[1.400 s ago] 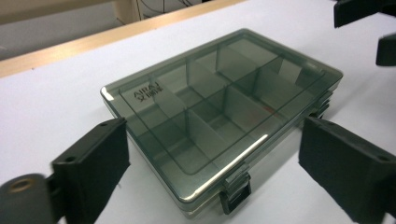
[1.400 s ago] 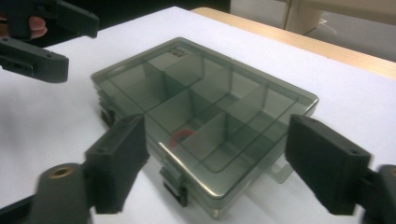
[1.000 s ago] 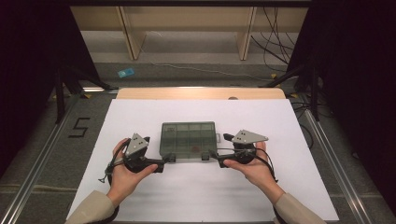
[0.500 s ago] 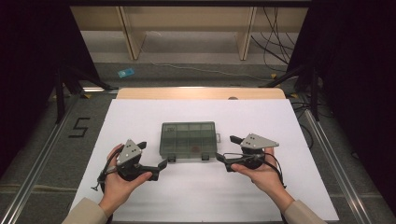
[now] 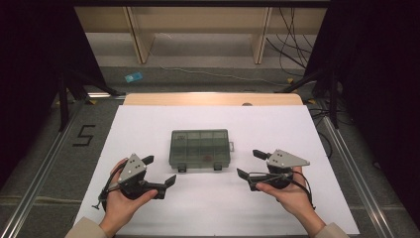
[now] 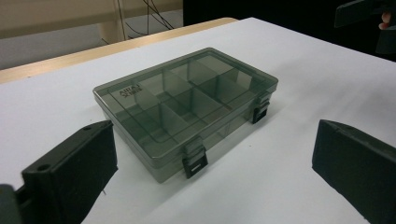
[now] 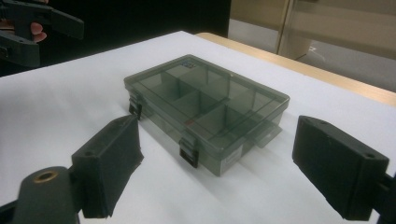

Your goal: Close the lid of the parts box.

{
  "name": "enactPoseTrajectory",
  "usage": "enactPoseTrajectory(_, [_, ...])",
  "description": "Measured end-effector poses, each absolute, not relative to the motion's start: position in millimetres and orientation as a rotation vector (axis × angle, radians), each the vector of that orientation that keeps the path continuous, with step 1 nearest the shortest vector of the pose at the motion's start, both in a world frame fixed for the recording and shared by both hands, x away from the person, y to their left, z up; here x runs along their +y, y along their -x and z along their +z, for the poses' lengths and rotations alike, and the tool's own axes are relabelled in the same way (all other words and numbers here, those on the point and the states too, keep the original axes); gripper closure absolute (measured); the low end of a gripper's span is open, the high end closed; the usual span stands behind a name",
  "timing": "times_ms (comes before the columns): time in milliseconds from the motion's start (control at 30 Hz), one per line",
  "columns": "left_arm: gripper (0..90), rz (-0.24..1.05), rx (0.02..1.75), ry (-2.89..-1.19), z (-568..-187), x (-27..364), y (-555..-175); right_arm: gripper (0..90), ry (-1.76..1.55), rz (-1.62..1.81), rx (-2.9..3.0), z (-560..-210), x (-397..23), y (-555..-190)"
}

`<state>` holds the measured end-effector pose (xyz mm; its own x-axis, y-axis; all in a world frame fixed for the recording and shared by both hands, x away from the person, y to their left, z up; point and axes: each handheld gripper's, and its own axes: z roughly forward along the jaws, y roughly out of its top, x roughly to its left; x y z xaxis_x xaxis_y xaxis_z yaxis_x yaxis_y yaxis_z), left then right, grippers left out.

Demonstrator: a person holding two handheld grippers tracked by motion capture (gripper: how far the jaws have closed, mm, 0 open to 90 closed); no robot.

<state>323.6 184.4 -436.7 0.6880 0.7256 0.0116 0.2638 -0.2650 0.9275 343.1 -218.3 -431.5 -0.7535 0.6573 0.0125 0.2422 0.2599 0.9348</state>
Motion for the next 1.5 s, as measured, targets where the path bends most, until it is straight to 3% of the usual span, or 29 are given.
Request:
enactPoseTrajectory(167, [0.0, 0.537, 0.768, -1.838, -437, 182, -321, 16.1, -0.813, 1.496, 2.152, -432, -226, -336])
enactPoseTrajectory(200, [0.0, 0.681, 0.609, -1.913, -432, 190, -330, 16.1, -0.811, 1.519, 2.137, -433, -226, -335])
enactPoseTrajectory(267, [0.0, 0.556, 0.74, -1.856, -437, 185, -321, 16.1, -0.807, 1.524, 2.128, -433, -229, -333])
enactPoseTrajectory(567, [0.1, 0.537, 0.758, -1.852, -439, 187, -318, 16.2, -0.837, 1.506, 2.126, -435, -237, -326])
enactPoseTrajectory(600, [0.1, 0.544, 0.738, -1.862, -438, 189, -319, 16.2, -0.841, 1.503, 2.14, -434, -239, -325])
enactPoseTrajectory(633, [0.1, 0.68, 0.609, -1.926, -434, 196, -327, 16.2, -0.833, 1.5, 2.139, -434, -240, -324])
enactPoseTrajectory(700, [0.2, 0.531, 0.77, -1.848, -439, 189, -317, 16.2, -0.839, 1.498, 2.131, -434, -242, -323])
enactPoseTrajectory(1067, [0.6, 0.53, 0.783, -1.85, -439, 192, -314, 16.2, -0.886, 1.506, 2.111, -435, -250, -316])
enactPoseTrajectory(1100, [0.7, 0.677, 0.6, -1.927, -435, 200, -326, 16.3, -0.86, 1.51, 2.095, -435, -251, -317])
enactPoseTrajectory(1133, [0.7, 0.585, 0.683, -1.899, -437, 195, -320, 16.3, -0.883, 1.505, 2.105, -435, -251, -316])
enactPoseTrajectory(1200, [0.8, 0.526, 0.773, -1.855, -440, 191, -315, 16.4, -0.883, 1.505, 2.105, -434, -251, -316])
enactPoseTrajectory(1400, [1.0, 0.53, 0.754, -1.865, -440, 191, -317, 16.5, -0.867, 1.508, 2.097, -435, -250, -317])
enactPoseTrajectory(1467, [1.1, 0.666, 0.609, -1.934, -436, 198, -326, 16.5, -0.882, 1.51, 2.106, -436, -250, -316])
enactPoseTrajectory(1500, [1.2, 0.523, 0.777, -1.858, -441, 189, -316, 16.5, -0.881, 1.51, 2.106, -436, -250, -316])
